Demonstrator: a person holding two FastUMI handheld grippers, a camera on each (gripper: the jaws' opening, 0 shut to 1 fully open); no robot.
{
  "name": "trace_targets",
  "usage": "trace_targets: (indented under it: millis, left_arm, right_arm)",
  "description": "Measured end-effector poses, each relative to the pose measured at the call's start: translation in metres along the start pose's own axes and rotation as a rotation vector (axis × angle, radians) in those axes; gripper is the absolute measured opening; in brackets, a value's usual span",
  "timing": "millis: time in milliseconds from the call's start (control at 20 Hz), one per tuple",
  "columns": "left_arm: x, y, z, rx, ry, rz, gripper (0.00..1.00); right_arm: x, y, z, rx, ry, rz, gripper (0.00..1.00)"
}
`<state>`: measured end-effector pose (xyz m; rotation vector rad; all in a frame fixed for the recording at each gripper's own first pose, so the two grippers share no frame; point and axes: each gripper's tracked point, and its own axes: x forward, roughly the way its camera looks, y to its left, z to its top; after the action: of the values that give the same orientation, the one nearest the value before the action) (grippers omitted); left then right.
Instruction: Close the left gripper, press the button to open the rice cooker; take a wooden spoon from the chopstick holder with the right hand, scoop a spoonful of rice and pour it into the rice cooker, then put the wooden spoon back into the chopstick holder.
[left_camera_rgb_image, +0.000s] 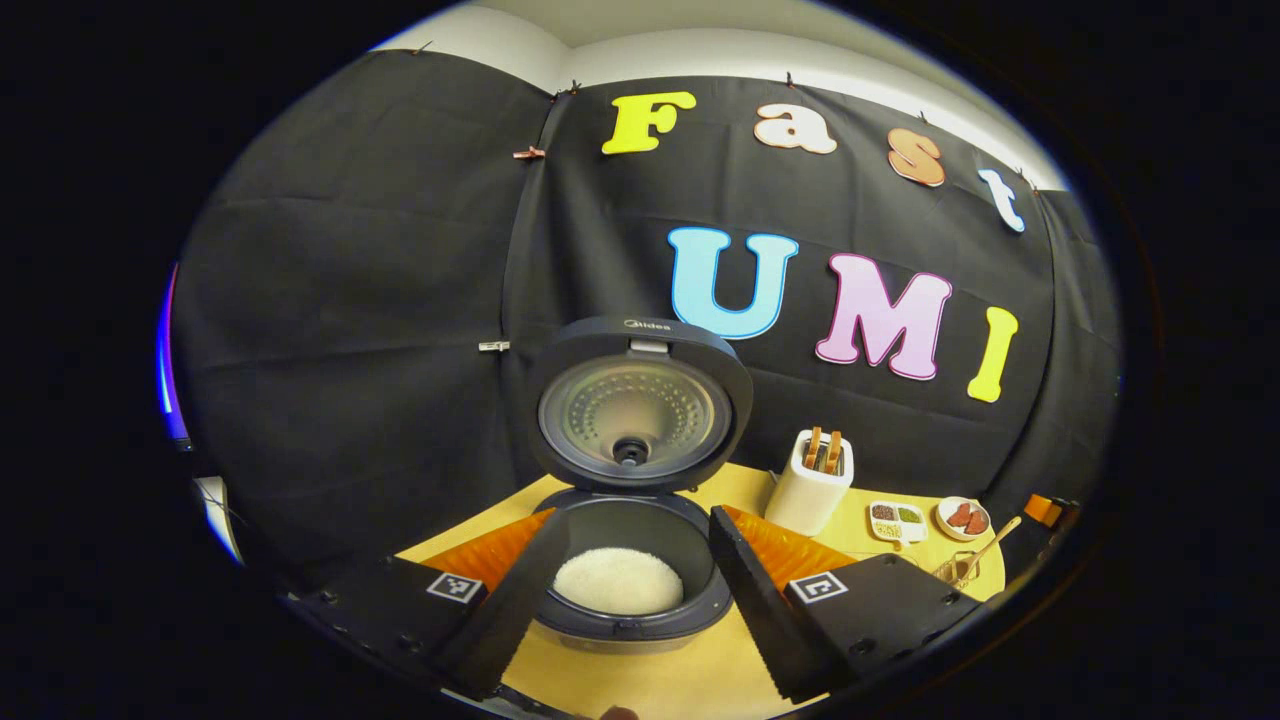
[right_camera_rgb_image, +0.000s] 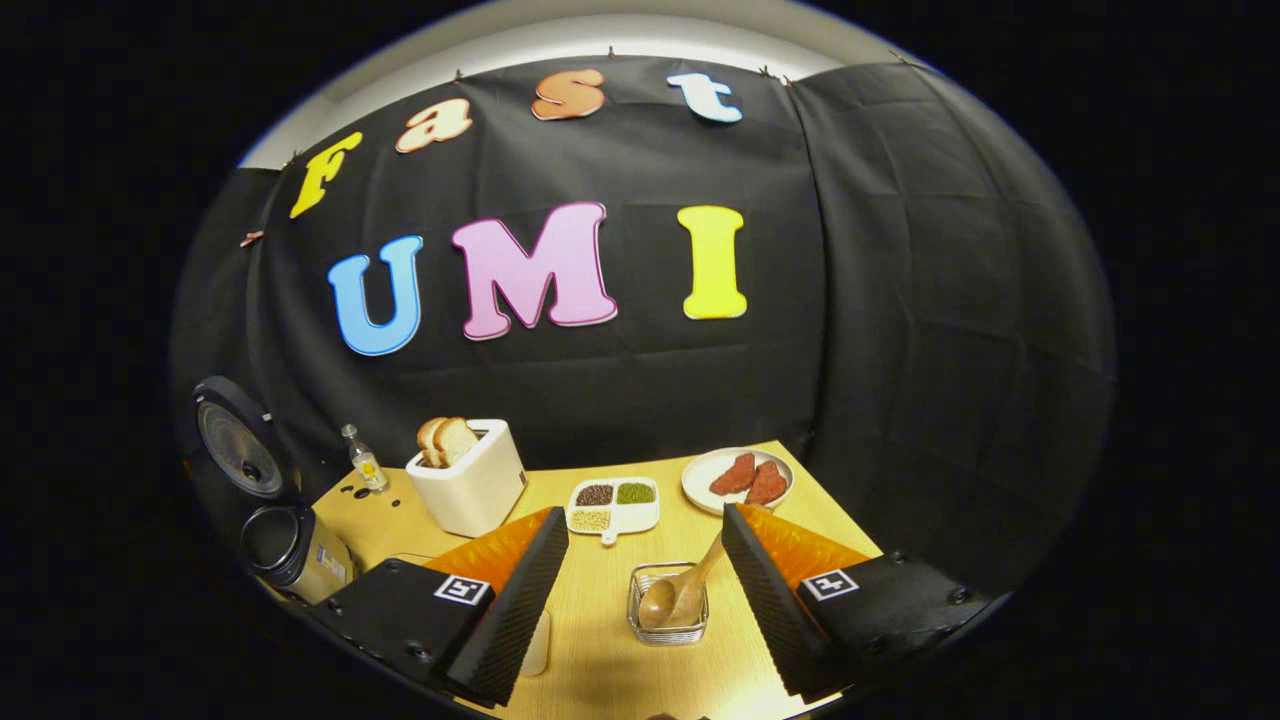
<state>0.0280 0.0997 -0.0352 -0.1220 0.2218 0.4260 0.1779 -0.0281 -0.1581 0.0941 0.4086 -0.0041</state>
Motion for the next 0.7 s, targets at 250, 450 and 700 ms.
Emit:
trace_targets:
  millis: [250,450,700]
  left_arm:
    - [-0.009,-0.008,-0.017,0.014,0.031,0.125,0.96]
    - [-0.022,-0.021,-0.049,-0.016,0.105,0.187,0.95]
    - [-0.045,-0.039,-0.082,-0.004,0.173,0.227,0.95]
  right_arm:
    - [0.049,-0.035,-0.038,0.086,0.116,-0.037,0.98]
    - [0.09,-0.062,-0.067,0.173,0.212,-0.061,0.99]
    - [0.128,-0.064,-0.094,0.273,0.283,-0.043,0.97]
